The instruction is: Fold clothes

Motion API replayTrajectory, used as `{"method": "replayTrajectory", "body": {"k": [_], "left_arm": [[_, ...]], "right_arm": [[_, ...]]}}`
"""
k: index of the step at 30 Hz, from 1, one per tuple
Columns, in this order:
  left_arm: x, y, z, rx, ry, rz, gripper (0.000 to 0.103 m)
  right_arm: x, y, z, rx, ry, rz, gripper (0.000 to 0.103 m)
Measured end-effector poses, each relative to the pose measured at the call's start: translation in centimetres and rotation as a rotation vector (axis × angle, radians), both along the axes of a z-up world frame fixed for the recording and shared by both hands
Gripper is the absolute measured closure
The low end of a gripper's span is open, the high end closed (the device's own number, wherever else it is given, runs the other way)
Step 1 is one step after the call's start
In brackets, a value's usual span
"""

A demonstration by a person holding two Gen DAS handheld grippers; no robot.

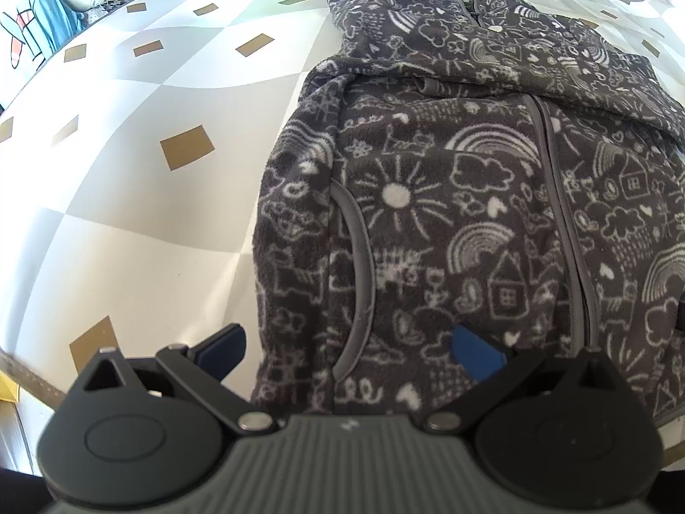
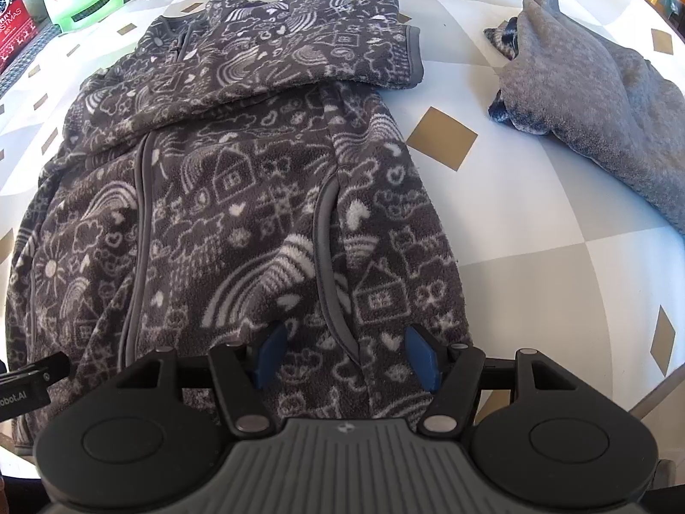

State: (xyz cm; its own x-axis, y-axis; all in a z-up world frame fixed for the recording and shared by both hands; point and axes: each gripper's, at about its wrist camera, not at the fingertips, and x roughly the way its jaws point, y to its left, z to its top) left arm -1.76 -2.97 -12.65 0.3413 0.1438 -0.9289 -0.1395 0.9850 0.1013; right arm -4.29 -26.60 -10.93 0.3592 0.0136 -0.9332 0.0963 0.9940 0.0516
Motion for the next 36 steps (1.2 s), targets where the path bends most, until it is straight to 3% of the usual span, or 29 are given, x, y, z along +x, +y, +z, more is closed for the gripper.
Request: {"method": "replayTrajectory", "body": {"k": [10,36], "left_arm": [[-0.1,-0.6,0.0,-0.020,0.000,-0.026,0.000],[0.0,-1.3,-0.7,-0.023,0.011,-0.039,0.000]], "right_arm": [[0.0,0.2,0.4,-0.029,-0.036,0.010,0.042],[-0.1,0.7,-0.1,-0.051,-0.016,0.014,0.041]]}}
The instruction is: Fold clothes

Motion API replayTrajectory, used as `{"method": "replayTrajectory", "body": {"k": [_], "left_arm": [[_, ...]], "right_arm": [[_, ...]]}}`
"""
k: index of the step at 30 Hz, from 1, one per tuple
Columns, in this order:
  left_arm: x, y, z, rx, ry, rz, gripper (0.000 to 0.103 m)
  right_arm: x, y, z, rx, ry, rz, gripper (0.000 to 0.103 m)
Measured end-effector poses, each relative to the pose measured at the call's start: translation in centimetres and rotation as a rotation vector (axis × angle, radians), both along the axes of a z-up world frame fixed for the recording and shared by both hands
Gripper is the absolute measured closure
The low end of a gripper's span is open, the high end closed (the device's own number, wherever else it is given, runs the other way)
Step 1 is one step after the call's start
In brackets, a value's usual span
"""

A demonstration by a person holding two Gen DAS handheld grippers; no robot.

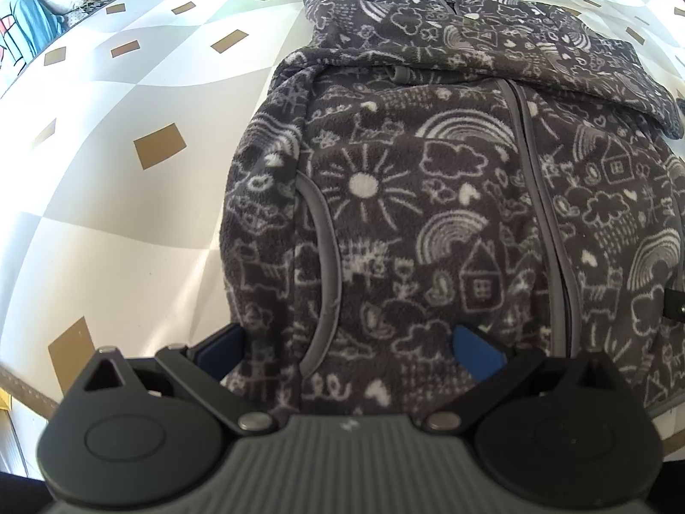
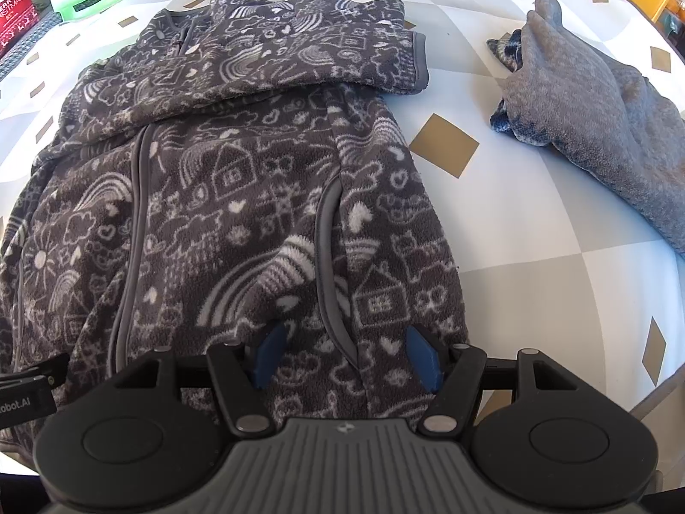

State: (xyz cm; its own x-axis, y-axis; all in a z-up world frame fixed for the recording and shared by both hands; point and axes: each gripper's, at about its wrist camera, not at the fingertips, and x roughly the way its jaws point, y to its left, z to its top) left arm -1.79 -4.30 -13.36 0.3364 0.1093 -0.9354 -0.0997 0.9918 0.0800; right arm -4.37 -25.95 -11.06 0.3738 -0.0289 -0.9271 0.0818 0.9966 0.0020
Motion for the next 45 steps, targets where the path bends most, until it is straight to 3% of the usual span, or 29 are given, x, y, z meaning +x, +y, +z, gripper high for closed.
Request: {"method": "replayTrajectory", "body": {"k": [20,32,38,45], "left_arm": [[-0.5,3.6,0.6,-0.041,-0.014,0.098,0.000],[-0.6,7.6,-0.3,-0.132,-0.004,0.210,0.000],[-0.5,7.2,-0.9,-0.157,0.011,0.192,0.000],[-0.5,5.7,-1.0,-0.174,0.029,0.126,0.000]], "right_arm": [[0.2,-0.7,0.1,0.039,0.020,-0.009,0.040],[0.8,-3.9,0.9,0.182,0.032,-0.099,0.040],[1.4,-4.9,0.5,0.237,0.055,-0.081,0.040],[1.3,-6.9,0.2,0.351,0.048,-0.136,0.040]]}}
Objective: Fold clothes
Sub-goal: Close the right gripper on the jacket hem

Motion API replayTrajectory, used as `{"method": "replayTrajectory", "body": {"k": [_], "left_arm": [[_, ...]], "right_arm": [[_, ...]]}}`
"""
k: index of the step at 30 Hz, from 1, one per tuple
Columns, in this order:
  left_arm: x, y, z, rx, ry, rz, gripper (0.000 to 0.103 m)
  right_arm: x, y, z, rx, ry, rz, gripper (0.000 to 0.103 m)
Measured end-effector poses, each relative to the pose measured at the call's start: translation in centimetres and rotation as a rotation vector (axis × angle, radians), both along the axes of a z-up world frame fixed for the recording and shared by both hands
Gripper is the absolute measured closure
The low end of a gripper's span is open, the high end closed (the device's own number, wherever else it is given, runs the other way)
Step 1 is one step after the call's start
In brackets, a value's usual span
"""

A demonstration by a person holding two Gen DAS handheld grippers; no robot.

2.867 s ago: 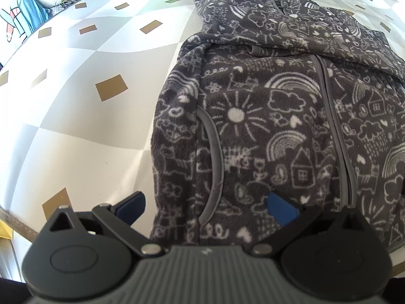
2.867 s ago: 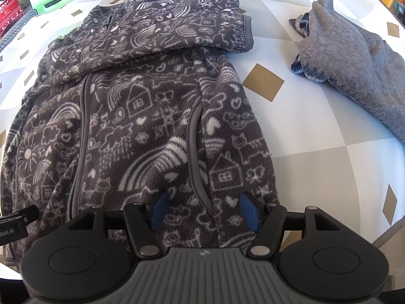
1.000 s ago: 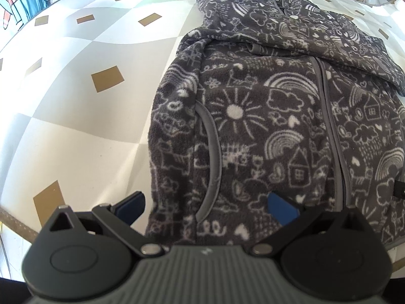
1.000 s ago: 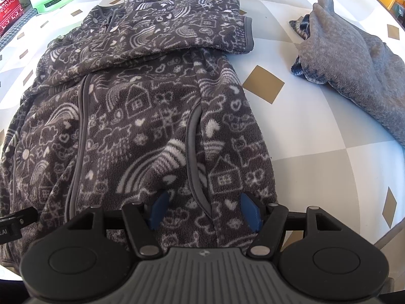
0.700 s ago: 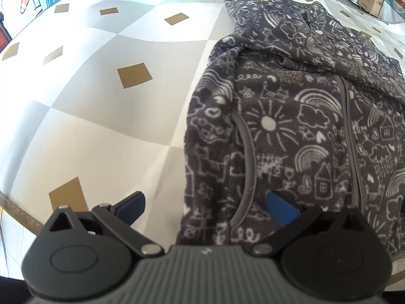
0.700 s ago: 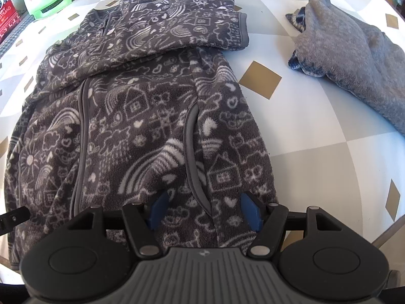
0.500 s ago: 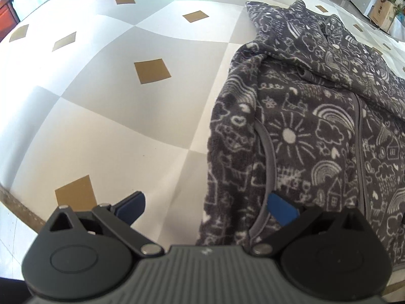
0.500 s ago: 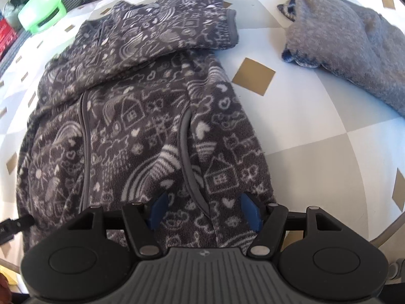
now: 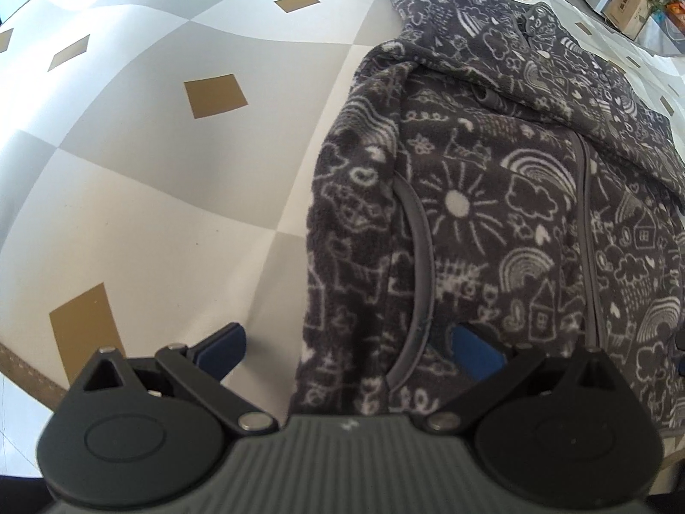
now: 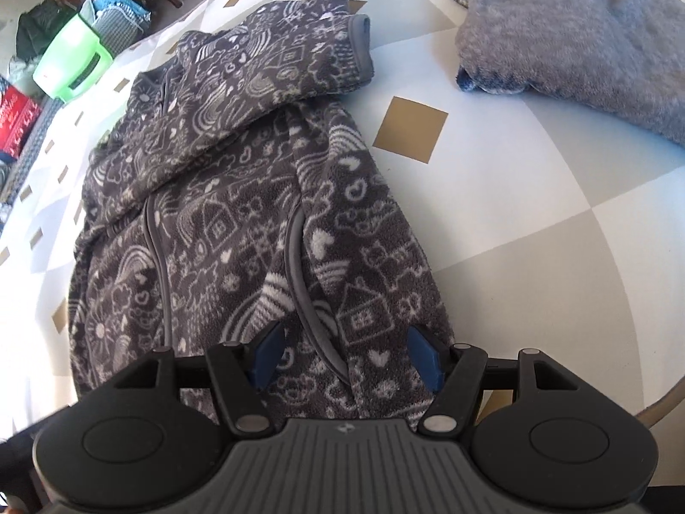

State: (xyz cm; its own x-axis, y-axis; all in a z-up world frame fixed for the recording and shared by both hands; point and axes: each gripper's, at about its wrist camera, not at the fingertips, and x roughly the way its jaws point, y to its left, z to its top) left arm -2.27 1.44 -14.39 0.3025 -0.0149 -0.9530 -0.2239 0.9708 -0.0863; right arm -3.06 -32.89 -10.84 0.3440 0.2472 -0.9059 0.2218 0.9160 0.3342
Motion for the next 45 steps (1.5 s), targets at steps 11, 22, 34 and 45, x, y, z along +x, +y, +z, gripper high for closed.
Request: {"method": "replayTrajectory", "body": {"k": [11,22,34,45], "left_arm": [[-0.2,-0.8,0.2,0.007,-0.003,-0.038,0.000],[0.3,-1.8,0.0,0.023,-0.015,-0.072,0.000],[0.5,-3.7,0.6,0.059,-0.099,-0.093,0.014],[0.8,-2.9,2.3,0.008,-0.142,-0.030,0.059]], "right_arm": [[-0.5,-1.8,0.9,-0.006,-0.040,-0.110,0.042],[-0.8,-0.4,0.0,-0.063,-0.016,-0.009,0.038],[-1.6,3.7,-0.4,-0.103,-0.078,0.162,0.072],[-1.9,4.1,2.2,-0.062,-0.127,0.198,0.081]]}}
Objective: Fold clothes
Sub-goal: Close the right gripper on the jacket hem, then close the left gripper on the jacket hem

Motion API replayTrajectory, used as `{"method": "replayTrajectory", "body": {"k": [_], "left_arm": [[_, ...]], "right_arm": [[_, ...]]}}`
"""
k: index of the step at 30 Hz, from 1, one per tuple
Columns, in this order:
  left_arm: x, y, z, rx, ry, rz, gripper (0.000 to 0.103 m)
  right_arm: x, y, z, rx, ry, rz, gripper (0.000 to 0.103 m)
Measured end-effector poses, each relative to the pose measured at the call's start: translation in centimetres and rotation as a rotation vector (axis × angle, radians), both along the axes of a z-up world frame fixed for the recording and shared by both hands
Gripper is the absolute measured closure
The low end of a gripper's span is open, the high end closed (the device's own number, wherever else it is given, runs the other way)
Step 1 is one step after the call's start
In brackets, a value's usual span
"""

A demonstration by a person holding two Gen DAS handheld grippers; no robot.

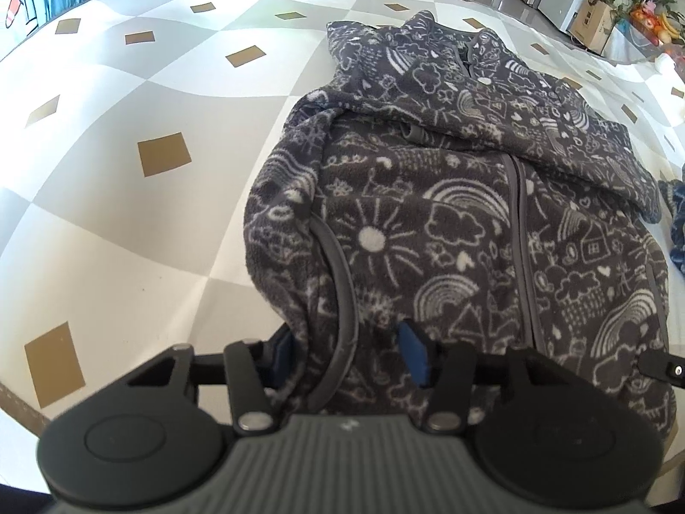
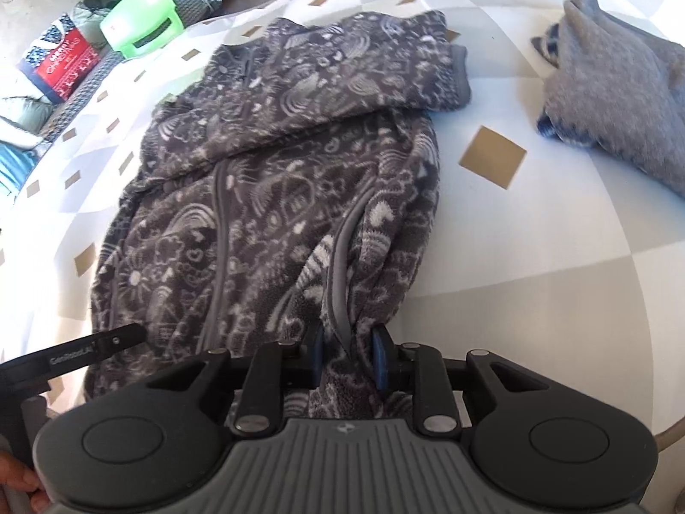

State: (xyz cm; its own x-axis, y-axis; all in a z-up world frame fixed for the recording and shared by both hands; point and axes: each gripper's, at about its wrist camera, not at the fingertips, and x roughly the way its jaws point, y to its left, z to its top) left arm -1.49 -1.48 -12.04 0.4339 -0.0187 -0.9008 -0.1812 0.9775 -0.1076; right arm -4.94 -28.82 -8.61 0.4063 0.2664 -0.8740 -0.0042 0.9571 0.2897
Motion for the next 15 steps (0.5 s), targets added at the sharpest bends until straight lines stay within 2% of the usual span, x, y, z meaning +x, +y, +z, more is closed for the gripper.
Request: {"method": "replayTrajectory", "body": {"k": [2,4,7,10,15], "left_arm": [[0.0,0.2,0.6,-0.008,-0.010,0.005,0.068],[0.1,0.3,1.5,-0.022,-0.027,0.003,0.070],[0.3,0.6,2.6,-0.043,-0.045,0.000,0.071],[0.8,0.5,3.0,-0.031,-0.038,-0.023,0.071],[0.6,1.3,1.6,-0.029,0.009,-0.006,0.069]], "right_arm": [[0.2,0.1,0.9,0.017,-0.009,0.012,0.081],[0.4,0.3,1.9,0.030,-0.020,0.030,0.081],[0.8,0.8,3.2,0.047,-0.030,0.059,0.081],[1.7,1.1,3.9,0.063,-0.012,0.085,0.081],[2.3,1.7,3.5,-0.009,0.013,0.141,0.081]]}}
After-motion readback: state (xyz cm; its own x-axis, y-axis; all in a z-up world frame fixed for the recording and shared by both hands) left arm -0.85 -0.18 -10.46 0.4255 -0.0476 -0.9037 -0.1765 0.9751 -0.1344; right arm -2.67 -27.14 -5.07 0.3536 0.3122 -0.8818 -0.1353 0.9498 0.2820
